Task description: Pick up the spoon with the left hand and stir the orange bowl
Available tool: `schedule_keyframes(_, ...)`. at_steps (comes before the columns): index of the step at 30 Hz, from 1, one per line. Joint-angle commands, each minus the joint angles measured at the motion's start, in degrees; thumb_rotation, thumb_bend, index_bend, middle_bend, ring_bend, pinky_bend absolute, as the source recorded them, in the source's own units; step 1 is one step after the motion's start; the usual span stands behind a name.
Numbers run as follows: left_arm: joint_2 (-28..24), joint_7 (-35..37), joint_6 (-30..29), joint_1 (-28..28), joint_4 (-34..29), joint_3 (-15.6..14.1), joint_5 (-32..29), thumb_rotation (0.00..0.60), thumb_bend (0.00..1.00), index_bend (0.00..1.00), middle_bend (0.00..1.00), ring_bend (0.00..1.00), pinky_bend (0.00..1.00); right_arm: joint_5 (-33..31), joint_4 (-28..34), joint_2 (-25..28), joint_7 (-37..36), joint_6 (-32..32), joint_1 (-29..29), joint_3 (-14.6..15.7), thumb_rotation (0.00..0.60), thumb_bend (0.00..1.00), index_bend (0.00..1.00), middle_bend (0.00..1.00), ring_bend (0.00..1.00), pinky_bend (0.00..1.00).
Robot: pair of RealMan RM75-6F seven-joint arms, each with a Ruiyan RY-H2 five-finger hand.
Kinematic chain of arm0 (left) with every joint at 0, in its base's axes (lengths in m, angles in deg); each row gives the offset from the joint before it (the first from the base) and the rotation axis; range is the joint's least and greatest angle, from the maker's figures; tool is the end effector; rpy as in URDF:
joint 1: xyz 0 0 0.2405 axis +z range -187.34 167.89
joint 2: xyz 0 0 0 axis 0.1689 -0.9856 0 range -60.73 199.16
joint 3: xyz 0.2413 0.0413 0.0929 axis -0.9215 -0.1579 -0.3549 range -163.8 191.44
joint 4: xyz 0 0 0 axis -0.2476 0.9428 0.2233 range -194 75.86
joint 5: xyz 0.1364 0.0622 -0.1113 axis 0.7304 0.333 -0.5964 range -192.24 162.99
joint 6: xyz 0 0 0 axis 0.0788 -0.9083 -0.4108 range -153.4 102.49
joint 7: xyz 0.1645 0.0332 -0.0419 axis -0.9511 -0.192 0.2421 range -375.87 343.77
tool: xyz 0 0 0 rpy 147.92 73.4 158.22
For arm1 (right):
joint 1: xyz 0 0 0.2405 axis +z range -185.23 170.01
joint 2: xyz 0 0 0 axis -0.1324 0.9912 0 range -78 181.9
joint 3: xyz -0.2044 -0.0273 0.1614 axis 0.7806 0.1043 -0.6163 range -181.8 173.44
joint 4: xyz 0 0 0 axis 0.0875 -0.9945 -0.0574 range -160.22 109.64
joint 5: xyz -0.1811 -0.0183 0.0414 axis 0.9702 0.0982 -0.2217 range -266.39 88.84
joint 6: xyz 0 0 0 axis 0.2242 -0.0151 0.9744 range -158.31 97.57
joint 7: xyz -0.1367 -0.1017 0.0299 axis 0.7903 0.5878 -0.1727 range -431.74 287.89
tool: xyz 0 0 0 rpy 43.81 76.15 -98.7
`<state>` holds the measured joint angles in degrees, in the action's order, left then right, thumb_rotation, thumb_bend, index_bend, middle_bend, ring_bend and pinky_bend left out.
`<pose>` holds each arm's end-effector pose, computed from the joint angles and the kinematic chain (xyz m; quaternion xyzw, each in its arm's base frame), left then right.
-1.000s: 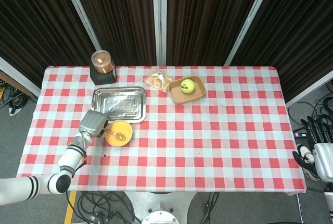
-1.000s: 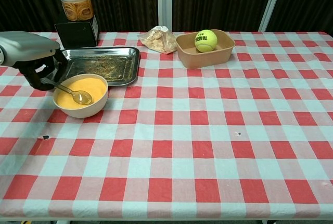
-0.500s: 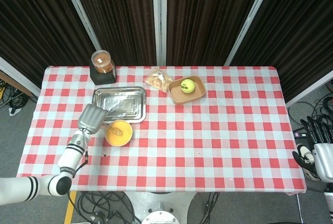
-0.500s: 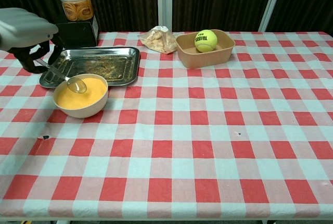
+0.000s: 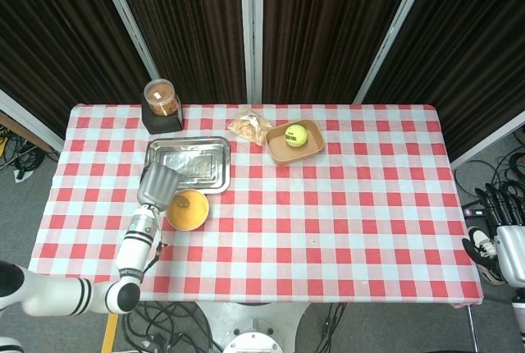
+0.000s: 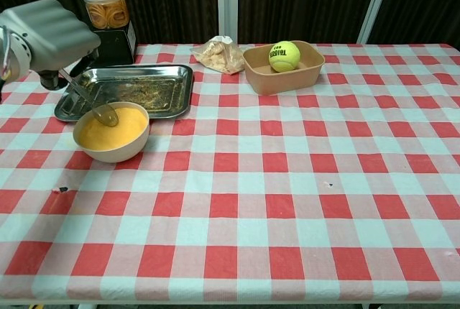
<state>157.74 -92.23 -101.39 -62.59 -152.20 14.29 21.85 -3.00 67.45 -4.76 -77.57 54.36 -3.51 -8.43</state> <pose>-0.1544 0.3722 0.0156 -0.7866 -0.1072 -0.0791 0.6029 -0.3113 -0.2091 0.2274 0.5892 -0.3780 0.3869 0.6002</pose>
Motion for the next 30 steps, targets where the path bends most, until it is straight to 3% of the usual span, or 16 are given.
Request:
schedule_keyframes(1,2.57,-2.59,-1.65,-0.14,0.81,-0.79,-0.31,0.6,0.42,0.65,0.9,0.89,0.94,-0.07,-0.1,-0.04,-0.1,-0.06,0.0,0.0,0.6,0.23,0.0,0.0,0.0,0.0)
schedule_keyframes(6,4.67,-4.68,-2.27,0.07,1.73,-1.5,0.12,0.6,0.42,0.65,0.9,0.89,0.94,-0.03,-0.26,-0.12,-0.24,-0.14,0.01,0.06,0.6,0.23,0.0,0.0,0.0,0.0)
schedule_keyframes(11,4.4,-2.3,-0.7,0.62,1.15,-0.68,0.65,0.6,0.42,0.65,0.9,0.89,0.94,-0.04,-0.3,-0.12,-0.29,-0.03,-0.08,0.07,0.6,0.23,0.0,0.01,0.0,0.0)
schedule_keyframes(20,-2.37,7.13,7.56,1.46,-3.44,2.27,-2.15,0.6,0.42,0.65,0.9,0.89,0.94,0.05,-0.08,-0.1,-0.1,0.17,-0.17,0.06,0.6,0.23,0.0,0.01,0.0,0.0)
schedule_keyframes(30,-8.0,12.07,9.86,1.3,-5.98,3.26,-2.15,0.6,0.42,0.65,0.9,0.89,0.93,0.18,0.25,-0.11,0.22,0.23,-0.08,-0.01,0.6,0.23,0.0,0.01,0.0,0.0)
